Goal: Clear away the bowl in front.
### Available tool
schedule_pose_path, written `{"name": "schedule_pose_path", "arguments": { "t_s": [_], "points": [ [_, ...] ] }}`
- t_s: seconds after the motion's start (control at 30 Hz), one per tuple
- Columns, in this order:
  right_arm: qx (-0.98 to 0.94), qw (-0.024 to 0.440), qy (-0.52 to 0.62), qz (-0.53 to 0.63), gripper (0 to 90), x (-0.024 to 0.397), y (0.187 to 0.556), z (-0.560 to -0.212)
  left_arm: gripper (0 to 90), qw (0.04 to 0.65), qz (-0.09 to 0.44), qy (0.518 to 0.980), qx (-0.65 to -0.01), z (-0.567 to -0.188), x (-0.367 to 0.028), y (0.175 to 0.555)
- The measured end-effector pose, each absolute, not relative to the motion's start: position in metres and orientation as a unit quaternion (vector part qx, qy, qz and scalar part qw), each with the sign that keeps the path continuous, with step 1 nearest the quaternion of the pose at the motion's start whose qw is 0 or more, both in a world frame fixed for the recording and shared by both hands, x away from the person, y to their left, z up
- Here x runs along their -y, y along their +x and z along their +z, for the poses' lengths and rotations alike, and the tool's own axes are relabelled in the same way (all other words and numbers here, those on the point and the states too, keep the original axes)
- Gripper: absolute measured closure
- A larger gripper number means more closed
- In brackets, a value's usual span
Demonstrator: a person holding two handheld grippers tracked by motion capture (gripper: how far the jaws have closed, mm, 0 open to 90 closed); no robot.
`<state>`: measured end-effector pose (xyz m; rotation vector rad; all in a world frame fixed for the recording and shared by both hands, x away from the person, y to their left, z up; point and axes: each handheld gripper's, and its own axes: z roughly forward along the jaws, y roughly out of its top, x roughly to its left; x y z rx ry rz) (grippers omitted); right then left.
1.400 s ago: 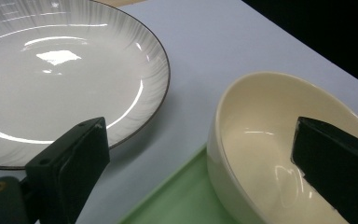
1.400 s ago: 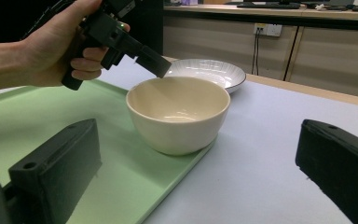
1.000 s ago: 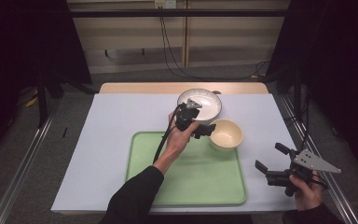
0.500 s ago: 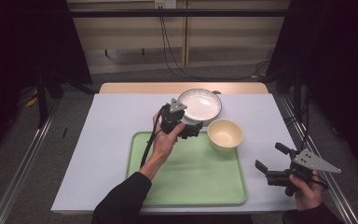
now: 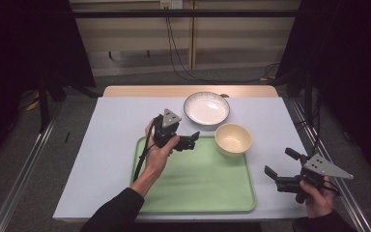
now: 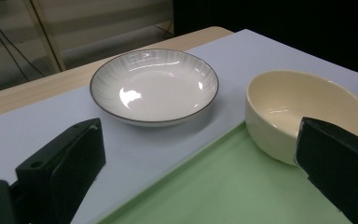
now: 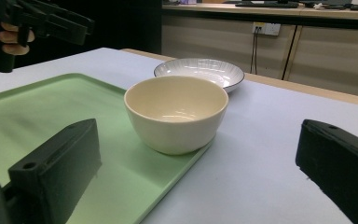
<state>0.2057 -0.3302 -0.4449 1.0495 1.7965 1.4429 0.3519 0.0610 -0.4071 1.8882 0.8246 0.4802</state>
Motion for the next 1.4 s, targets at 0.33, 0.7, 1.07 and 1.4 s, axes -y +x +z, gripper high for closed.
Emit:
{"name": "schedule_pose_path", "arguments": {
  "t_s": [0.33,0.7,1.07,1.4],
  "points": [
    [-0.675,0.301,0.397,0.544,0.0,0.331,0.205,-0.444,2.9,0.506,0.212,0.761,-0.347,-0.399,-0.084,0.335],
    [-0.675,0.301,0.399,0.543,0.0,0.331,0.205,-0.444,1.9,0.518,0.236,0.733,-0.371,-0.397,-0.115,0.313],
    [-0.674,0.301,0.400,0.543,0.0,0.331,0.205,-0.445,1.7,0.506,0.247,0.730,-0.388,-0.409,-0.149,0.293],
    [-0.674,0.303,0.400,0.542,0.0,0.331,0.206,-0.445,1.4,0.512,0.256,0.719,-0.393,-0.413,-0.173,0.274]
  ]
}}
